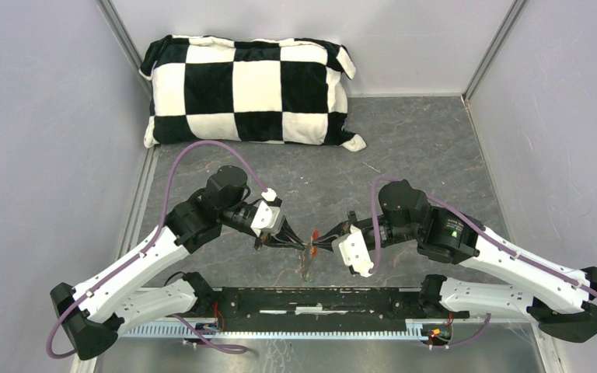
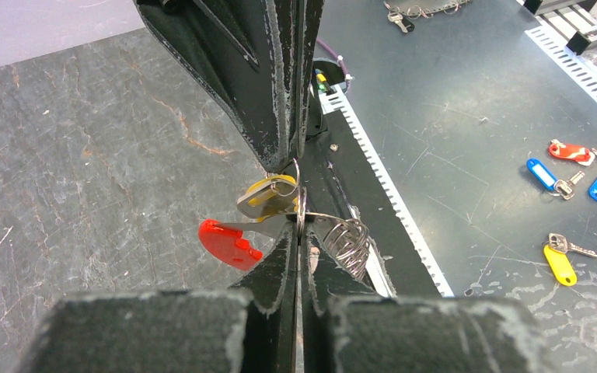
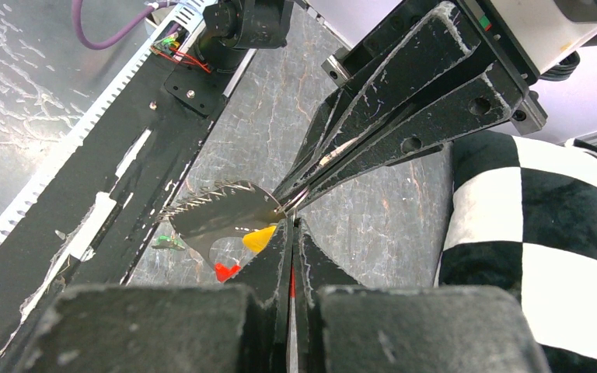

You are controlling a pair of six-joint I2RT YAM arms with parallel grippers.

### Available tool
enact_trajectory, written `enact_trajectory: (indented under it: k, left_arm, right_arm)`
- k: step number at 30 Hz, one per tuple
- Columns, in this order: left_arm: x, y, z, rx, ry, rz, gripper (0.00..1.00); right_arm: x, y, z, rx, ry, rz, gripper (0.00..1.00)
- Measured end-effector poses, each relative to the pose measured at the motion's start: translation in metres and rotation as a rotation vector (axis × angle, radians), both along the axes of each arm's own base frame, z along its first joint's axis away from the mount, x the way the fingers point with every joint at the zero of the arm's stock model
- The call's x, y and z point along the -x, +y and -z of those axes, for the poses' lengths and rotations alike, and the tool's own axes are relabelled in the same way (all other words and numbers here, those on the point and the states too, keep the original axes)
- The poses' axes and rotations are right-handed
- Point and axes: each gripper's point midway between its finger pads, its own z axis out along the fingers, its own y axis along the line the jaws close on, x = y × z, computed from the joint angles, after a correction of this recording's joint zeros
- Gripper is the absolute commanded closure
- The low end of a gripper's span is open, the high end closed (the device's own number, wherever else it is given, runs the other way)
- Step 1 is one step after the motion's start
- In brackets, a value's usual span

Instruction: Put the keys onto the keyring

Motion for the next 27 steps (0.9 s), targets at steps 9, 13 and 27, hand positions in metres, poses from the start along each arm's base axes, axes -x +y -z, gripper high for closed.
enact_trajectory:
  k: [9, 13, 27]
  left_arm:
    - [0.0, 0.0, 0.001, -0.001, 0.0, 0.0, 0.98]
    - [0.0, 0.0, 0.002, -0.003, -0.008, 0.003, 0.98]
    - [0.0, 0.001, 0.008, -0.019, -0.017, 0.012, 0.98]
  right_arm:
    - [0.0, -0.001, 0.0, -0.001, 0.0, 0.001, 1.0]
    - [0.0, 0.0, 0.001, -0.003, 0.0, -0.001, 0.99]
    - [0.001, 0.01, 0.001, -0.023, 0.01, -0.024, 1.0]
